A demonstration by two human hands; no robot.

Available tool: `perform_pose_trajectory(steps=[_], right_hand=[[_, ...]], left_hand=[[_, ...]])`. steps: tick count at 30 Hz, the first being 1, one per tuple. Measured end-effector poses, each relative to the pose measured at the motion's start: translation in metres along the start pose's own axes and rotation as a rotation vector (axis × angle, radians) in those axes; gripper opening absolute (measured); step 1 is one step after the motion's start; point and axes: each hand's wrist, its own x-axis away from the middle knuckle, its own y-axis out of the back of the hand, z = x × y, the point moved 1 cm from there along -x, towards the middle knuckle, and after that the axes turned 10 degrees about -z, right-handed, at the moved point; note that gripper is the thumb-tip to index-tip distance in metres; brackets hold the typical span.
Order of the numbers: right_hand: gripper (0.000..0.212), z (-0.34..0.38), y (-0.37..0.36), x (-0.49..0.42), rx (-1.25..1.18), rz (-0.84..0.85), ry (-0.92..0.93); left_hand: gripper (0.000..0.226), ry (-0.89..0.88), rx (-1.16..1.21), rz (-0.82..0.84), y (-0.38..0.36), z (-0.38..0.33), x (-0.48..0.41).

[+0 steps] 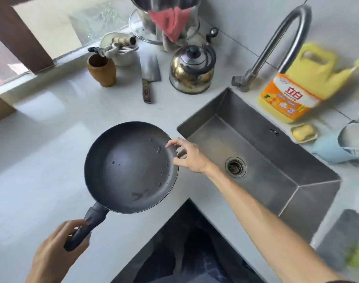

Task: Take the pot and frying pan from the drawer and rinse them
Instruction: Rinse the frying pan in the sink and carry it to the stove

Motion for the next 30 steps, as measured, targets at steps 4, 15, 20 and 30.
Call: perform_pose_trajectory(steps=[4,15,20,30], right_hand=[[0.049,-0.022,0.064,0.041,-0.05,-0.255,-0.079],[0.079,-0.151,0.193,0.147,-0.215,-0.589,-0.426],[0.066,-0.206,0.178,0.154,-0.356,-0.67,-0.59],[0.066,-0.327,0.107,0.132,-0.436,-0.804,-0.886]], left_hand=[[0.054,-0.29,-0.016,0.116,0.003,-0.051,-0.07],[0.034,-0.972,0.029,0.395,-0.131,-0.265,-0.194],[0.032,-1.038,-0.088,0.524,-0.216,-0.322,-0.238],[0.024,-1.105,-0.179,0.661,-0.377,-0.338,-0.265]])
